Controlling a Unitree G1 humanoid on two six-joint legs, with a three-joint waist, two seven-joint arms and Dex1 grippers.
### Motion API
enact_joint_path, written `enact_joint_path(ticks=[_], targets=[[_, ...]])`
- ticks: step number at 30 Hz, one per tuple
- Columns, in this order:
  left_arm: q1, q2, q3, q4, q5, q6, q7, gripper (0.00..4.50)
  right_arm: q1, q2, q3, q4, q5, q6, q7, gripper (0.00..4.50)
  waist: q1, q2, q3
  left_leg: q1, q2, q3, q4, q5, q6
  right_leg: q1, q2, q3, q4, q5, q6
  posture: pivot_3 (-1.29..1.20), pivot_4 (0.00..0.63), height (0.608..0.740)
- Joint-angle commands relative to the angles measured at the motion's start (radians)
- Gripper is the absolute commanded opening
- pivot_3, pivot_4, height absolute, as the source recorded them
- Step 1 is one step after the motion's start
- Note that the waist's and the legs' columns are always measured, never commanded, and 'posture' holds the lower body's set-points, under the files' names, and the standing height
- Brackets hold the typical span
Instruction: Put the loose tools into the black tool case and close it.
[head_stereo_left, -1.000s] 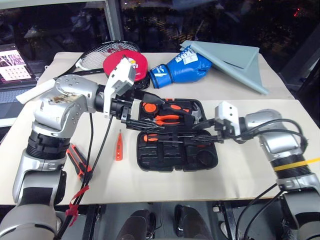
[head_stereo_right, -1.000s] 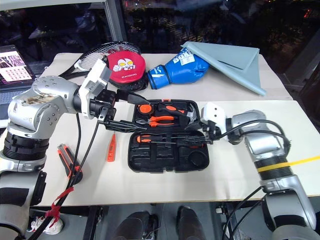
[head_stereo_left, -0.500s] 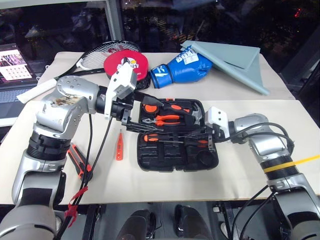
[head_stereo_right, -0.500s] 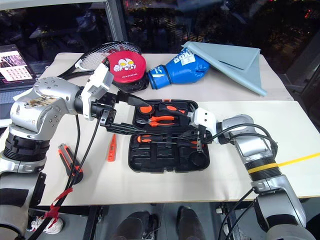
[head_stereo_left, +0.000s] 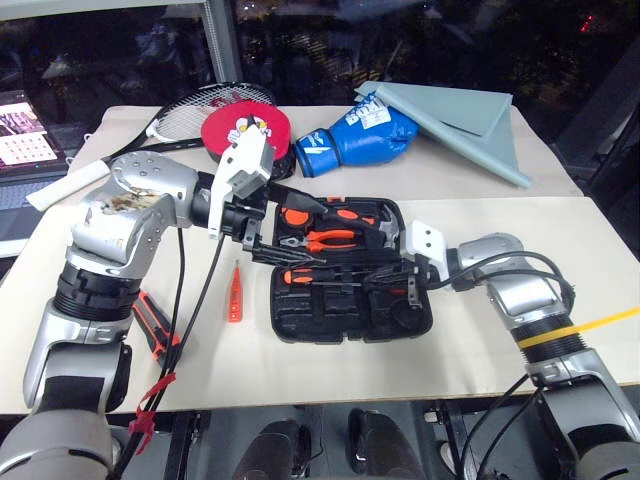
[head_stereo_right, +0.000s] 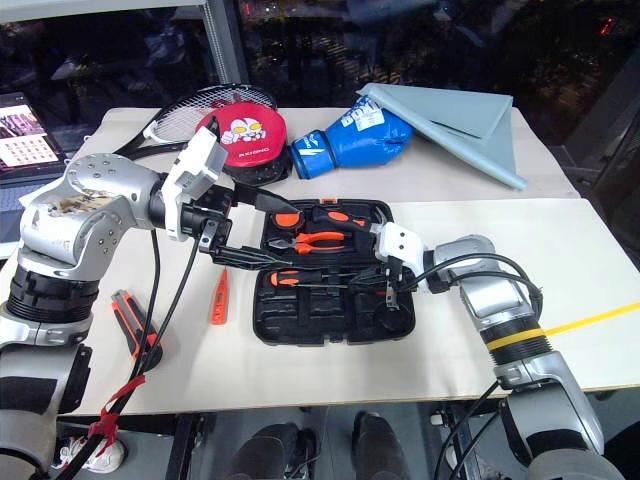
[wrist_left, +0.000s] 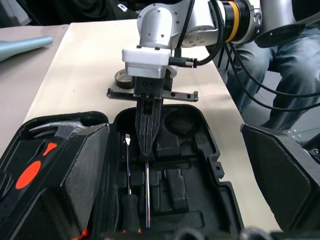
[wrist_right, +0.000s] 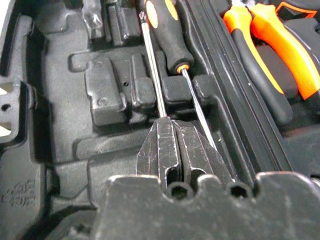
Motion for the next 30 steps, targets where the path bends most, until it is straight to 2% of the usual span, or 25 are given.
enact_joint_path(ticks=[1, 2, 4, 6, 9, 11, 16, 19, 20, 22, 26, 30], targets=[[0.174, 0.075, 0.215, -0.140, -0.066, 0.091, 0.057, 4.50, 0.057, -0.033, -0.101, -0.170, 0.197, 0.149, -0.024, 1.16, 0.001, 0.000, 0.000, 0.001, 0.000, -0.001, -0.001, 0.000, 0.000, 0.002, 0.000, 0.000, 0.000, 0.000, 0.000, 0.00, 0.150, 0.732], [0.232, 0.090, 0.262, -0.164, -0.069, 0.098, 0.064, 4.50, 0.071, -0.040, -0.112, -0.196, 0.228, 0.167, -0.029, 1.49, 0.003, 0.000, 0.000, 0.001, 0.000, 0.000, -0.002, 0.000, 0.000, 0.002, 0.000, 0.000, -0.001, 0.000, 0.000, 0.00, 0.150, 0.732], [0.448, 0.105, 0.467, -0.236, -0.044, 0.143, 0.051, 4.50, 0.114, -0.048, -0.129, -0.250, 0.282, 0.189, -0.036, 2.17, 0.003, 0.000, 0.000, 0.001, 0.000, 0.000, -0.002, 0.000, 0.000, 0.003, -0.001, 0.000, -0.002, 0.000, 0.000, 0.00, 0.150, 0.732], [0.594, 0.104, 0.596, -0.272, -0.015, 0.149, 0.054, 4.50, 0.140, -0.047, -0.129, -0.279, 0.313, 0.198, -0.051, 2.88, -0.001, 0.000, 0.000, 0.003, -0.001, 0.002, -0.002, -0.001, 0.000, 0.003, -0.002, 0.001, -0.001, 0.000, 0.000, 0.00, 0.150, 0.732], [0.726, 0.087, 0.684, -0.321, -0.003, 0.150, 0.082, 4.50, 0.167, -0.038, -0.110, -0.310, 0.337, 0.189, -0.073, 3.86, 0.010, 0.000, 0.001, 0.005, 0.000, 0.001, -0.002, 0.000, -0.001, 0.004, -0.002, 0.000, -0.002, 0.000, 0.000, 0.00, 0.150, 0.732], [0.738, 0.086, 0.675, -0.355, -0.023, 0.166, 0.117, 4.50, 0.163, -0.029, -0.094, -0.317, 0.343, 0.185, -0.091, 4.45, 0.025, 0.001, 0.001, 0.008, -0.001, 0.002, -0.002, 0.000, -0.002, 0.006, -0.005, -0.001, -0.002, 0.000, 0.000, 0.00, 0.150, 0.732], [0.532, 0.069, 0.506, -0.411, -0.118, 0.359, 0.333, 4.50, 0.149, -0.024, -0.083, -0.314, 0.341, 0.168, -0.137, 4.45, 0.052, 0.000, 0.001, 0.019, -0.001, 0.002, -0.002, -0.005, 0.006, 0.020, -0.006, -0.002, -0.004, -0.004, 0.006, 0.00, 0.150, 0.732], [0.294, -0.016, 0.383, -0.380, -0.140, 0.597, 0.511, 4.50, 0.166, -0.028, -0.100, -0.343, 0.367, 0.174, -0.161, 4.45, 0.054, -0.001, 0.001, 0.021, -0.002, 0.002, -0.002, -0.004, 0.004, 0.021, -0.006, -0.002, -0.003, -0.005, 0.009, 0.00, 0.150, 0.732], [0.225, -0.046, 0.345, -0.367, -0.129, 0.691, 0.559, 4.50, 0.173, -0.030, -0.106, -0.357, 0.380, 0.179, -0.169, 4.45, 0.055, -0.001, 0.001, 0.021, -0.002, 0.002, -0.002, 0.000, -0.001, 0.020, -0.005, -0.002, -0.002, -0.001, 0.003, 0.00, 0.150, 0.732], [0.147, -0.068, 0.259, -0.327, -0.138, 0.798, 0.647, 4.50, 0.188, -0.031, -0.119, -0.393, 0.408, 0.185, -0.188, 4.45, 0.050, -0.003, 0.001, 0.020, -0.002, 0.001, -0.002, 0.000, -0.002, 0.020, -0.004, -0.002, -0.002, -0.001, 0.002, 0.00, 0.150, 0.732], [0.067, -0.058, 0.114, -0.217, -0.201, 0.816, 0.793, 4.50, 0.214, -0.013, -0.123, -0.452, 0.443, 0.185, -0.270, 4.45, 0.025, -0.003, 0.001, 0.019, -0.002, 0.001, -0.007, -0.001, -0.002, 0.018, -0.002, 0.000, -0.001, -0.001, 0.001, 0.00, 0.150, 0.732], [-0.016, -0.063, 0.027, -0.097, -0.261, 0.816, 0.924, 4.50, 0.252, 0.000, -0.115, -0.506, 0.457, 0.176, -0.338, 4.45, 0.025, -0.004, 0.002, 0.019, -0.001, -0.001, -0.009, 0.000, -0.005, 0.017, -0.001, -0.001, -0.002, -0.002, 0.000, 0.00, 0.150, 0.732]])
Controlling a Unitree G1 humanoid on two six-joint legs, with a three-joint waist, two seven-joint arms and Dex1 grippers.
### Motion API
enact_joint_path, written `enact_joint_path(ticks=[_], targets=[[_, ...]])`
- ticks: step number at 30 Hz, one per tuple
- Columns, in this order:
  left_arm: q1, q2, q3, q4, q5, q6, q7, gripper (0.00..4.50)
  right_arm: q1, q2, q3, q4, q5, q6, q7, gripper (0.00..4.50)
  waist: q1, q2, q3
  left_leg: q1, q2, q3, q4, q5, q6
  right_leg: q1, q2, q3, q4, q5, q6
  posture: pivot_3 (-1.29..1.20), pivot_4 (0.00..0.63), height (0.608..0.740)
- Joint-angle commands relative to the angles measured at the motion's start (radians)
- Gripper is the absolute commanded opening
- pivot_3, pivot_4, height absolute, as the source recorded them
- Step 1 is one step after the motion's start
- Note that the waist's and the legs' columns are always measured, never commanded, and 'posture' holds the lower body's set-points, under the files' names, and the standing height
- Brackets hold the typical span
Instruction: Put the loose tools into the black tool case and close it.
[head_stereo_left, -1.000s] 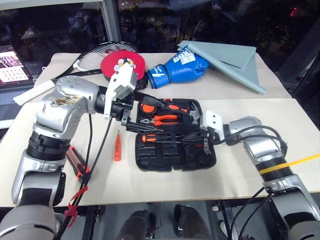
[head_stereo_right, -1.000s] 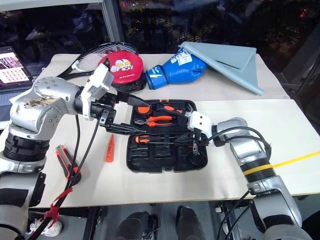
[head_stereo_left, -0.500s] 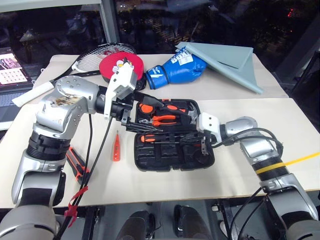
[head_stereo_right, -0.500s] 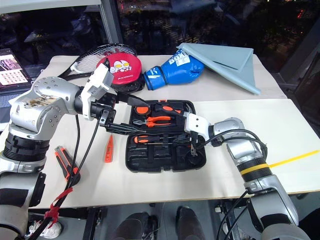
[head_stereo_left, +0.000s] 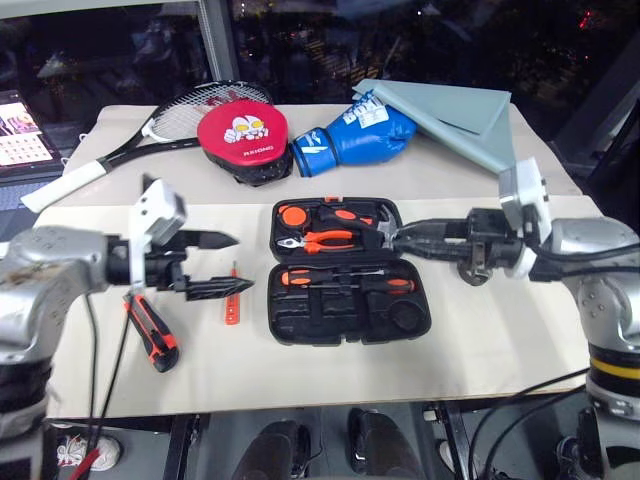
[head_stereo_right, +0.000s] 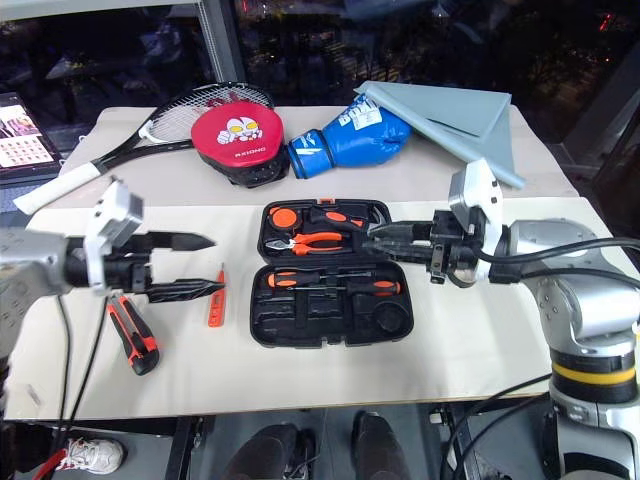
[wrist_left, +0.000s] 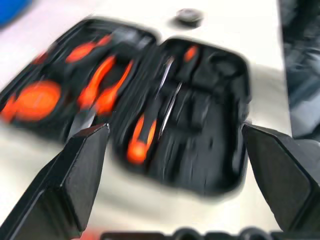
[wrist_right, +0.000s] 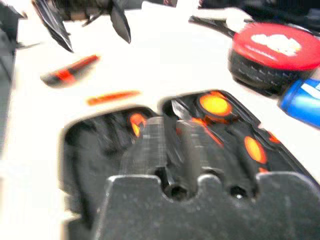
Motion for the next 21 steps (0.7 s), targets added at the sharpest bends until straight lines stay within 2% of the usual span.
enact_joint_path(ticks=[1, 5, 12, 15, 21], targets=[[-0.078, -0.018, -0.045, 0.092, -0.056, 0.004, 0.130, 4.50, 0.026, 0.012, -0.019, -0.077, 0.039, -0.017, -0.070, 4.45, 0.000, 0.000, 0.000, 0.000, 0.000, 0.000, 0.000, 0.000, 0.000, 0.000, 0.000, 0.000, 0.000, 0.000, 0.000, 0.00, 0.150, 0.732], [-0.142, -0.115, -0.097, 0.216, -0.092, 0.004, 0.258, 4.50, 0.060, 0.032, -0.019, -0.120, 0.058, -0.022, -0.143, 4.45, 0.005, 0.000, 0.000, 0.001, -0.001, 0.000, 0.000, 0.001, -0.002, 0.002, -0.001, 0.001, -0.001, -0.001, 0.000, 0.00, 0.150, 0.732], [-0.183, -0.138, -0.216, 0.294, -0.209, 0.004, 0.361, 4.50, 0.069, 0.044, -0.008, -0.143, 0.083, -0.029, -0.215, 4.45, 0.002, 0.000, 0.000, 0.001, -0.001, 0.000, 0.001, 0.001, -0.002, 0.002, -0.001, 0.001, 0.001, -0.001, 0.000, 0.00, 0.150, 0.732], [-0.190, -0.125, -0.263, 0.303, -0.243, 0.004, 0.364, 3.84, 0.071, 0.040, -0.005, -0.152, 0.089, -0.032, -0.232, 4.50, 0.005, 0.000, 0.000, 0.001, -0.001, 0.000, 0.002, 0.001, -0.002, 0.003, -0.001, 0.001, 0.001, -0.001, 0.001, 0.00, 0.150, 0.732], [-0.183, -0.096, -0.312, 0.325, -0.261, 0.004, 0.365, 1.66, 0.083, 0.025, -0.027, -0.160, 0.104, -0.036, -0.254, 4.50, 0.005, 0.000, 0.000, 0.002, -0.002, 0.000, 0.002, 0.001, -0.002, 0.003, -0.002, 0.001, 0.001, -0.001, 0.001, 0.00, 0.150, 0.732]])
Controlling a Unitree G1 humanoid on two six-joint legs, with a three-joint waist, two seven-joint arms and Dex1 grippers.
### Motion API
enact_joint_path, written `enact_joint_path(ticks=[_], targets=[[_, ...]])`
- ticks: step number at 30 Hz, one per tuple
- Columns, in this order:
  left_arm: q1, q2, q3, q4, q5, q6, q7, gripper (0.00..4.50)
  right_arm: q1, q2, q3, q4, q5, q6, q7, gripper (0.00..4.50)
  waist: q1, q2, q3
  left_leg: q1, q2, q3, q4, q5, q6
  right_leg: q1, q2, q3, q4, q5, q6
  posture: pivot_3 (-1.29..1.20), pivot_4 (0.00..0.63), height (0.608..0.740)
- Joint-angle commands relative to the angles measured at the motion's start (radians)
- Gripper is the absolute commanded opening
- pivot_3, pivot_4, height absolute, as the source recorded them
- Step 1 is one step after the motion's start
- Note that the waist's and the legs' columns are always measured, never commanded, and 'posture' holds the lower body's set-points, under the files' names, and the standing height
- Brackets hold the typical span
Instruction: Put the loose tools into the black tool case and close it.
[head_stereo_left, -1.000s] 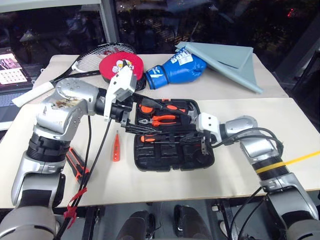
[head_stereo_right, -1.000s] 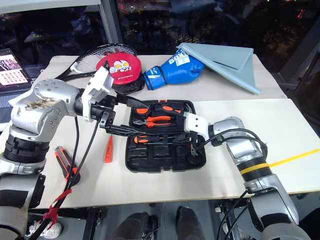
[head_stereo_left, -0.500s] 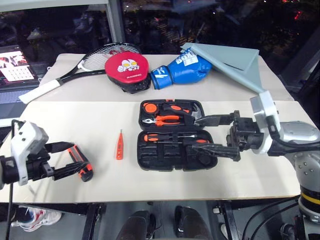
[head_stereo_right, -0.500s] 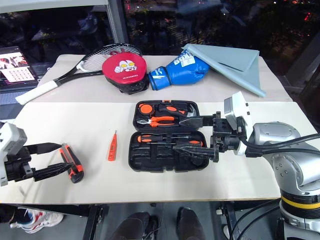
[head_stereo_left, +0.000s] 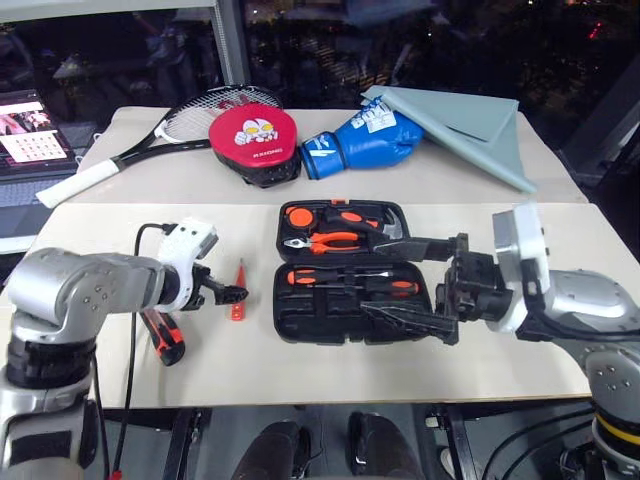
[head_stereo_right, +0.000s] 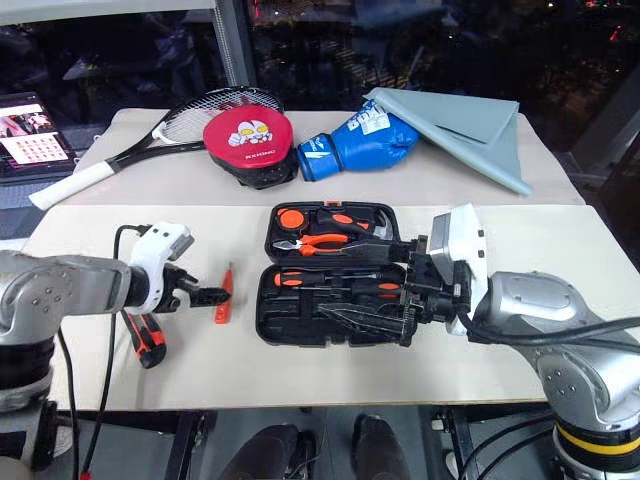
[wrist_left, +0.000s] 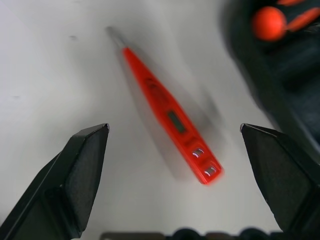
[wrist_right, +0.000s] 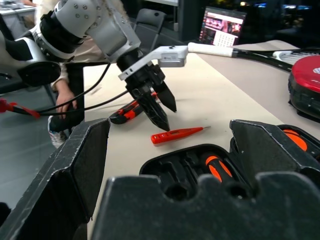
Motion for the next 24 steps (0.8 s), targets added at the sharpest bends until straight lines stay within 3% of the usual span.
enact_joint_path(ticks=[1, 4, 11, 16, 19, 24], targets=[[0.015, 0.006, -0.054, 0.033, -0.023, 0.020, -0.015, 1.30, 0.010, -0.022, -0.037, -0.037, 0.029, -0.031, -0.010, 4.50, 0.000, 0.000, 0.000, 0.000, 0.000, 0.000, 0.000, 0.000, 0.000, 0.000, 0.000, 0.000, 0.000, 0.000, 0.000, 0.00, 0.150, 0.732], [0.008, 0.011, -0.041, 0.064, 0.002, 0.020, -0.018, 0.40, 0.019, -0.039, -0.060, -0.036, 0.049, -0.030, -0.011, 4.50, 0.000, 0.000, 0.000, 0.000, 0.000, 0.000, 0.000, 0.000, 0.000, 0.000, 0.000, 0.000, 0.000, 0.000, 0.000, 0.00, 0.150, 0.732], [-0.038, 0.043, -0.001, 0.124, 0.077, 0.020, -0.079, 0.40, 0.051, -0.083, -0.104, -0.035, 0.084, -0.028, -0.006, 4.50, -0.002, 0.000, 0.000, 0.001, 0.000, 0.000, 0.000, 0.000, -0.001, 0.001, 0.000, 0.000, 0.000, 0.000, 0.000, 0.00, 0.150, 0.732], [-0.174, 0.157, -0.059, 0.223, 0.191, -0.118, -0.305, 0.40, 0.088, -0.113, -0.132, -0.038, 0.109, -0.027, -0.008, 4.50, -0.007, -0.001, 0.001, -0.001, 0.002, 0.000, 0.000, 0.001, -0.002, -0.001, 0.002, 0.001, 0.000, 0.000, 0.000, 0.00, 0.150, 0.732], [-0.261, 0.235, -0.154, 0.254, 0.232, -0.178, -0.531, 0.40, 0.101, -0.124, -0.135, -0.039, 0.117, -0.028, -0.012, 4.50, -0.005, -0.001, 0.001, -0.002, 0.001, 0.000, -0.001, 0.001, -0.002, -0.002, 0.001, 0.000, 0.000, 0.000, 0.000, 0.00, 0.150, 0.732], [-0.269, 0.222, -0.224, 0.309, 0.312, -0.205, -0.656, 0.40, 0.107, -0.130, -0.128, -0.034, 0.107, -0.034, -0.023, 4.50, -0.001, -0.002, 0.001, -0.003, -0.001, 0.000, -0.002, 0.001, -0.001, -0.002, -0.001, 0.000, -0.002, -0.001, 0.000, 0.00, 0.150, 0.732]])
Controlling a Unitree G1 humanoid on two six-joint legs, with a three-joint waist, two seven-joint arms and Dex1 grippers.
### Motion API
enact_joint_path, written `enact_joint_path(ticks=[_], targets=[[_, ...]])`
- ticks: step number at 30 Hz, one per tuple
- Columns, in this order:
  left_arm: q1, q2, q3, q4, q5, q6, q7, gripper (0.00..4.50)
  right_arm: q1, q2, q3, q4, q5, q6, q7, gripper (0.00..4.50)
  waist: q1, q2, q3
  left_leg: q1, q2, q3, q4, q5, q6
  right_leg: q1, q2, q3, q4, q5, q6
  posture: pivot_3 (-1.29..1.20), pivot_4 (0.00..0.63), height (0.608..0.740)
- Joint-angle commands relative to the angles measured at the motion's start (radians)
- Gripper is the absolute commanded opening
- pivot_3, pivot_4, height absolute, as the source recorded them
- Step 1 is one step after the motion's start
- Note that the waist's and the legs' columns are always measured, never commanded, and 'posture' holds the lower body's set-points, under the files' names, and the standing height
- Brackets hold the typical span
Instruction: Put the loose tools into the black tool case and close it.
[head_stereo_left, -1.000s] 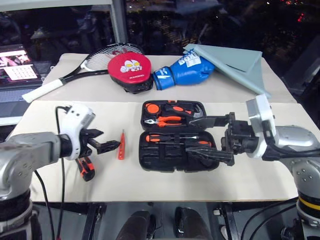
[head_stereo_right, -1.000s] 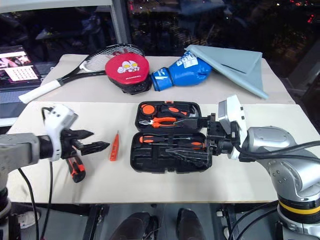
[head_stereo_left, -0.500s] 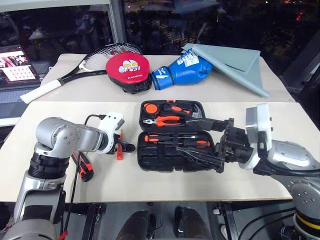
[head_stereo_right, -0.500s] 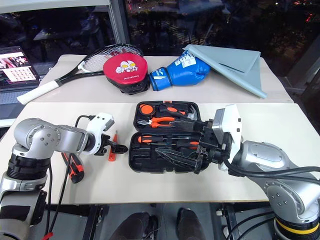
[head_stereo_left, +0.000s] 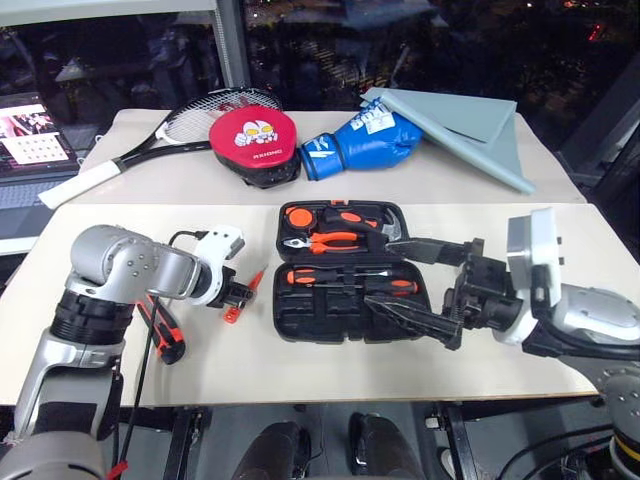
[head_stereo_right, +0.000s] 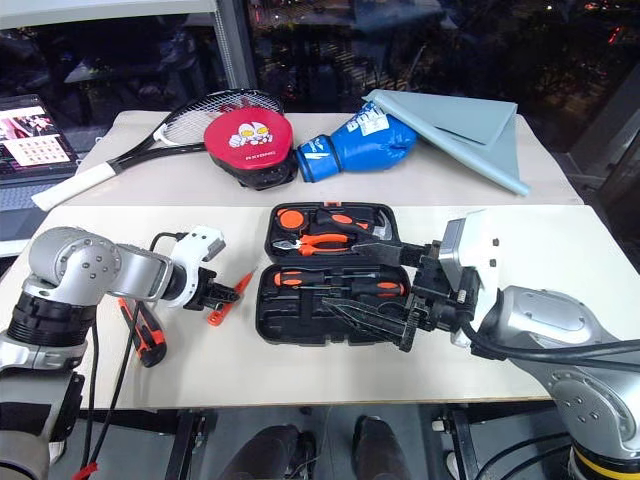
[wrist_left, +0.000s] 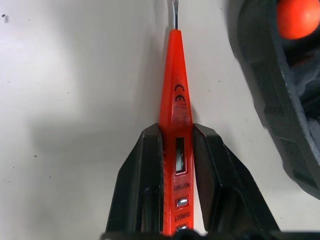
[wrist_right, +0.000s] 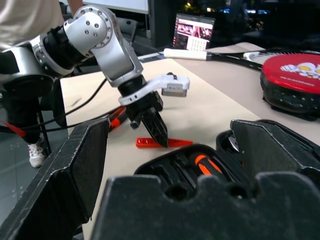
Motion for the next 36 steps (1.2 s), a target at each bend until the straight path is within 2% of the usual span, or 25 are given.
enact_joint_path(ticks=[1, 9, 11, 12, 13, 18, 23, 33, 34, 36], targets=[[-0.002, -0.035, -0.013, 0.035, 0.031, 0.016, -0.091, 0.40, 0.004, -0.012, -0.030, -0.025, 0.011, -0.034, -0.010, 4.50, 0.000, -0.001, 0.000, 0.000, 0.000, 0.000, 0.000, 0.000, 0.000, 0.000, 0.000, 0.000, 0.000, 0.000, 0.000, 0.00, 0.150, 0.732], [0.020, -0.098, -0.107, 0.089, 0.183, -0.064, -0.147, 0.40, 0.024, -0.010, -0.033, -0.036, 0.021, -0.037, -0.028, 4.50, -0.002, -0.003, 0.002, -0.015, 0.000, 0.000, 0.004, 0.000, 0.001, -0.015, 0.000, 0.000, 0.003, 0.001, -0.001, 0.00, 0.150, 0.732], [0.012, -0.105, -0.124, 0.106, 0.223, -0.089, -0.165, 1.42, 0.030, -0.010, -0.034, -0.039, 0.021, -0.039, -0.033, 4.50, -0.001, -0.003, 0.001, -0.017, 0.001, 0.000, 0.005, 0.000, 0.001, -0.015, 0.001, 0.000, 0.003, 0.001, -0.001, 0.00, 0.150, 0.732], [0.010, -0.105, -0.131, 0.110, 0.241, -0.100, -0.176, 1.55, 0.033, -0.010, -0.034, -0.040, 0.021, -0.040, -0.034, 4.50, -0.001, -0.003, 0.001, -0.016, 0.000, 0.000, 0.006, 0.000, 0.001, -0.015, 0.000, 0.000, 0.003, 0.001, -0.001, 0.00, 0.150, 0.732], [0.006, -0.094, -0.145, 0.104, 0.268, -0.128, -0.191, 2.01, 0.040, -0.011, -0.037, -0.043, 0.023, -0.042, -0.034, 4.50, -0.001, -0.003, 0.001, -0.016, 0.000, 0.000, 0.006, 0.000, 0.001, -0.014, 0.000, 0.000, 0.003, 0.001, -0.001, 0.00, 0.150, 0.732], [-0.015, -0.054, -0.157, 0.026, 0.319, -0.161, -0.264, 3.77, 0.072, -0.007, -0.048, -0.052, 0.027, -0.053, -0.043, 4.50, -0.002, -0.003, 0.001, -0.016, 0.001, 0.000, 0.006, 0.000, 0.001, -0.014, 0.000, 0.000, 0.004, 0.001, -0.001, 0.00, 0.150, 0.732], [0.028, -0.030, -0.200, -0.083, 0.390, -0.211, -0.294, 3.77, 0.077, 0.001, -0.036, -0.060, 0.028, -0.060, -0.063, 4.50, -0.002, -0.003, 0.001, -0.017, 0.001, 0.000, 0.007, -0.001, 0.003, -0.015, 0.000, 0.000, 0.003, 0.001, -0.001, 0.00, 0.150, 0.732], [0.087, -0.052, -0.245, -0.125, 0.460, -0.226, -0.350, 3.77, 0.044, 0.000, -0.013, -0.048, 0.029, -0.066, -0.097, 4.50, -0.002, -0.003, 0.001, -0.017, 0.001, 0.000, 0.008, -0.001, 0.006, -0.015, 0.000, 0.000, 0.003, 0.001, -0.001, 0.00, 0.150, 0.732], [0.093, -0.048, -0.249, -0.128, 0.468, -0.234, -0.359, 3.25, 0.040, -0.001, -0.009, -0.048, 0.029, -0.065, -0.099, 4.50, -0.002, -0.003, 0.001, -0.017, 0.001, 0.000, 0.008, -0.001, 0.006, -0.014, 0.000, 0.000, 0.003, 0.001, -0.001, 0.00, 0.150, 0.732], [0.099, -0.044, -0.254, -0.132, 0.475, -0.238, -0.379, 2.70, 0.032, -0.002, -0.003, -0.048, 0.031, -0.064, -0.100, 4.50, -0.002, -0.003, 0.001, -0.017, 0.001, 0.000, 0.008, -0.001, 0.006, -0.014, 0.000, 0.000, 0.003, 0.001, -0.001, 0.00, 0.150, 0.732]])
